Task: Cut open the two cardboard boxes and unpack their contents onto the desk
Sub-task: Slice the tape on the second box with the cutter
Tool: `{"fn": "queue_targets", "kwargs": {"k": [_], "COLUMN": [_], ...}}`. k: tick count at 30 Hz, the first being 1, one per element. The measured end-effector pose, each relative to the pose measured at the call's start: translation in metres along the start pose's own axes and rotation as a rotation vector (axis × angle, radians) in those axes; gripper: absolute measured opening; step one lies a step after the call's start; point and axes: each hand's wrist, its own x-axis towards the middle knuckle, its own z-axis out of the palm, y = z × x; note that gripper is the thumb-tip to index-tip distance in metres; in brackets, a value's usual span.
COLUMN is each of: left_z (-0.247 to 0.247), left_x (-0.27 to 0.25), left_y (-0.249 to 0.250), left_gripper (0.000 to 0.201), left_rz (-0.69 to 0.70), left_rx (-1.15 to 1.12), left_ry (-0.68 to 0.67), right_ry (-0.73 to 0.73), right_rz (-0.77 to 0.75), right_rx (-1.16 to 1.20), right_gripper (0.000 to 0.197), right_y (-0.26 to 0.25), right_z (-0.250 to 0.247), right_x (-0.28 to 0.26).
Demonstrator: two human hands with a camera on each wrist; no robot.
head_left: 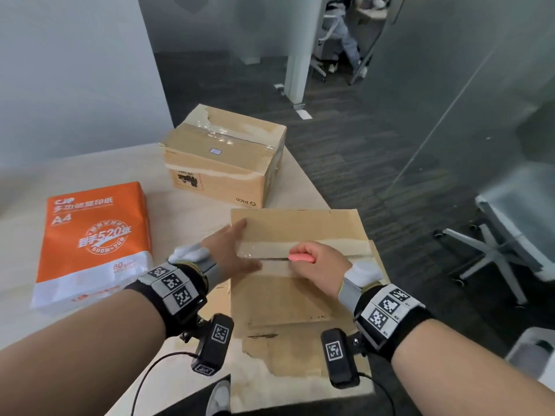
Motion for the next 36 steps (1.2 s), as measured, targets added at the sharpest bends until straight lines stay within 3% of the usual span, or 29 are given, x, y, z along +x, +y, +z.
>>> {"fn": "queue_targets", "kwargs": {"k": [2,3,6,8,12,16,26,36], "left_z": [-0.011,-0.015,-0.015,-0.014,-0.011,-0.007,-0.001,0.001], "left_x": [0.015,0.024,0.042,0.051,0.057,0.061,0.065,0.065], "left_y": [-0.004,-0.009,-0.02,-0.028,-0.048,-0.063,-0.072,-0.077], "left_gripper": [0.082,0.084,0.136,0.151,0.145,0.136,0.136,0.128], "left_rz": [0.048,0.062,0.019,0.018,0.09,0.127,0.186,0.215], "left_rx": [0.023,0.026,-0.001,0.001,-0.069,-0.25,-0.383,-0.458], "left_ry": [-0.005,-0.028,-0.17,-0.244,-0.278,-0.298,-0.285,-0.252], "right_ry": [0.002,0.006,0.043,0.079,0.055,0.045,-0.056,-0.144], "right_rz": [0.024,0.034,0.036,0.036,0.107,0.146,-0.086,-0.126], "right_rx": [0.068,0.104,0.108,0.091,0.251,0.27,-0.262,-0.434], "right_gripper": [0.024,0.023,0.021,0.022,0.014,0.008,0.017,0.016], "right_y": [-0.005,-0.009,-0.019,-0.022,-0.028,-0.041,-0.077,-0.089], "right_z": [0.006,0.008,0.012,0.016,0.019,0.018,0.057,0.063], "right_x": [0.008,0.012,0.022,0.027,0.032,0.045,0.08,0.087]}}
